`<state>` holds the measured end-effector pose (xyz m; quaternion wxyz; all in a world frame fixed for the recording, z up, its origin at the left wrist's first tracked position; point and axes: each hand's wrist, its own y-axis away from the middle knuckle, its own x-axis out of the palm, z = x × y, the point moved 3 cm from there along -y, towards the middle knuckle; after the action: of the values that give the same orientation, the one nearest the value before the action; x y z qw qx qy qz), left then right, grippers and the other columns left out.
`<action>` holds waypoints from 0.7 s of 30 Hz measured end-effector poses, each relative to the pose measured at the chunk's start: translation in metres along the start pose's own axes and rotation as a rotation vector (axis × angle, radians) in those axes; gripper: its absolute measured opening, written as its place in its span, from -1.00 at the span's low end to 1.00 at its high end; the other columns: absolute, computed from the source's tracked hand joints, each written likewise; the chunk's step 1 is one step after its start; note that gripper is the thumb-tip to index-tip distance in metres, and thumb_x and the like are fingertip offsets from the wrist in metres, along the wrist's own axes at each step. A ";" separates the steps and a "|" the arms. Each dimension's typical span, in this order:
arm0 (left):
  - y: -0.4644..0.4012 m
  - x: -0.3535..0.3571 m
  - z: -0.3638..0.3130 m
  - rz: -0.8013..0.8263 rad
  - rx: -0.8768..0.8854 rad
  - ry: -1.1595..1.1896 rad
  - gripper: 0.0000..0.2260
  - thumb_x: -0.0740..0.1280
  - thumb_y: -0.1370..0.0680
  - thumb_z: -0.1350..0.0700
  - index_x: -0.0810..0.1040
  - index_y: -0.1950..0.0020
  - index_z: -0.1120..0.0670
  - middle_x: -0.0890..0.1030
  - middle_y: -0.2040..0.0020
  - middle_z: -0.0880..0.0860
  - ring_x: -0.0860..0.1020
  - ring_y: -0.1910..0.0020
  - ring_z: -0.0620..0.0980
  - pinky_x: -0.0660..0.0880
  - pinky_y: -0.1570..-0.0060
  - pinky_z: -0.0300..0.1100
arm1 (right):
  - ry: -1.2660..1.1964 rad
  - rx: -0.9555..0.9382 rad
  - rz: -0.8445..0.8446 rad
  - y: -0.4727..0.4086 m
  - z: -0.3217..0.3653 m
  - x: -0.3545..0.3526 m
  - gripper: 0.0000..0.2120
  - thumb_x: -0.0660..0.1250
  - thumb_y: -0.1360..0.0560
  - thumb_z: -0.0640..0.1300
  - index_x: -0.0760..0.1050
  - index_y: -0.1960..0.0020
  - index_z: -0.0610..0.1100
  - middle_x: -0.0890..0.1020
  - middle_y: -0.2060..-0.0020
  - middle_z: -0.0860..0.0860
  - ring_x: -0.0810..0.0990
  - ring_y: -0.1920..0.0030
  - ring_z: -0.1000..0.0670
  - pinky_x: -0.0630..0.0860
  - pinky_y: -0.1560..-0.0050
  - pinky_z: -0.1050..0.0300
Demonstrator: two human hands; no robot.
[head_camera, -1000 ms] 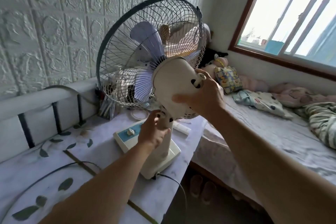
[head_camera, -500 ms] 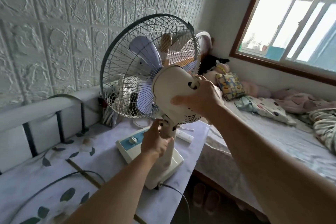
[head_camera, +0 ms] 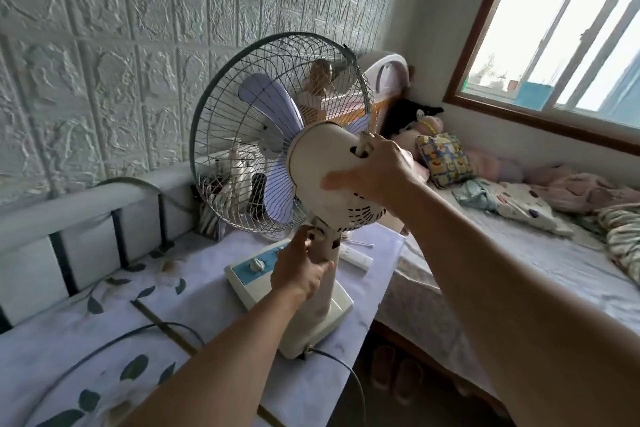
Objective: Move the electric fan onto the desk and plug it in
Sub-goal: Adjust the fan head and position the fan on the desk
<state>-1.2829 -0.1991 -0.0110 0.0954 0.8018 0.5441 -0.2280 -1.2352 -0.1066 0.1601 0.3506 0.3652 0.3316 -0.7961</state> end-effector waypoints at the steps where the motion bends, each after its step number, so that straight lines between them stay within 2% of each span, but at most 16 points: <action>1: 0.000 0.000 0.001 -0.001 0.002 0.003 -0.54 0.49 -0.38 0.13 0.39 -0.21 0.01 0.64 -0.17 0.09 0.63 -0.10 0.11 0.57 -0.10 0.06 | 0.007 -0.005 0.008 0.000 0.001 -0.001 -0.48 0.47 0.04 0.28 0.28 0.35 0.02 0.44 0.33 0.14 0.47 0.15 -0.04 0.32 0.25 0.13; 3: 0.000 0.000 0.002 -0.001 0.005 0.015 -0.53 0.49 -0.38 0.14 0.39 -0.21 0.01 0.65 -0.16 0.09 0.63 -0.10 0.11 0.56 -0.10 0.07 | 0.019 -0.017 0.026 -0.001 0.004 -0.001 -0.48 0.48 0.02 0.28 0.29 0.32 0.02 0.50 0.25 0.09 0.49 0.13 -0.06 0.33 0.26 0.14; 6: -0.001 0.001 0.005 -0.004 -0.008 0.024 -0.56 0.49 -0.37 0.15 0.39 -0.17 0.01 0.65 -0.15 0.08 0.62 -0.10 0.11 0.55 -0.11 0.06 | 0.006 -0.024 0.042 -0.002 0.008 0.001 -0.46 0.50 0.00 0.25 0.37 0.19 0.03 0.57 0.10 0.00 0.52 0.03 -0.10 0.45 0.11 0.09; 9: -0.002 0.002 0.006 -0.010 -0.010 0.017 -0.57 0.49 -0.37 0.13 0.40 -0.16 0.00 0.65 -0.14 0.07 0.62 -0.08 0.10 0.56 -0.09 0.04 | 0.000 -0.021 0.031 0.000 0.008 0.002 -0.44 0.51 0.00 0.24 0.38 0.15 0.03 0.58 0.07 0.00 0.53 0.01 -0.09 0.48 0.07 0.09; 12: -0.003 0.003 0.007 -0.010 -0.014 0.034 -0.57 0.49 -0.37 0.14 0.39 -0.15 0.01 0.64 -0.15 0.07 0.62 -0.09 0.10 0.56 -0.09 0.04 | -0.002 -0.013 0.015 0.003 0.005 0.002 -0.44 0.50 0.00 0.24 0.34 0.18 0.04 0.59 0.05 0.00 0.53 -0.01 -0.10 0.41 0.13 0.11; 15: -0.004 0.003 0.005 -0.001 -0.014 0.064 -0.56 0.49 -0.37 0.16 0.37 -0.14 0.03 0.64 -0.16 0.08 0.62 -0.10 0.10 0.55 -0.12 0.03 | 0.010 -0.004 -0.014 0.006 0.003 0.003 -0.46 0.49 0.02 0.27 0.28 0.30 0.02 0.61 0.03 0.05 0.53 -0.01 -0.08 0.34 0.17 0.12; 17: -0.003 0.002 0.004 0.035 -0.026 0.168 -0.55 0.50 -0.37 0.18 0.35 -0.14 0.04 0.61 -0.19 0.13 0.60 -0.12 0.12 0.54 -0.13 0.06 | 0.004 -0.007 -0.018 0.008 0.003 0.002 -0.47 0.50 0.01 0.26 0.25 0.35 0.03 0.61 0.01 0.08 0.52 -0.03 -0.07 0.37 0.14 0.10; 19: 0.001 -0.003 0.004 0.062 -0.099 0.408 -0.55 0.50 -0.38 0.13 0.33 -0.14 0.04 0.59 -0.19 0.14 0.58 -0.07 0.08 0.57 0.02 0.03 | -0.020 -0.007 -0.010 0.009 0.005 0.002 -0.48 0.50 0.00 0.24 0.25 0.35 0.04 0.60 0.00 0.06 0.52 -0.05 -0.09 0.47 0.05 0.04; 21: 0.006 -0.008 0.004 0.064 -0.178 0.593 -0.58 0.47 -0.39 -0.01 0.37 -0.13 0.06 0.58 -0.14 0.10 0.56 0.02 -0.03 0.52 0.17 -0.09 | -0.027 -0.005 -0.001 0.011 0.006 0.001 -0.49 0.51 -0.01 0.23 0.26 0.33 0.04 0.60 -0.01 0.04 0.51 -0.07 -0.10 0.51 -0.02 -0.02</action>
<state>-1.2810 -0.2097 -0.0110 0.0092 0.8385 0.5406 0.0676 -1.2288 -0.1177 0.1597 0.3552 0.3535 0.3290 -0.8004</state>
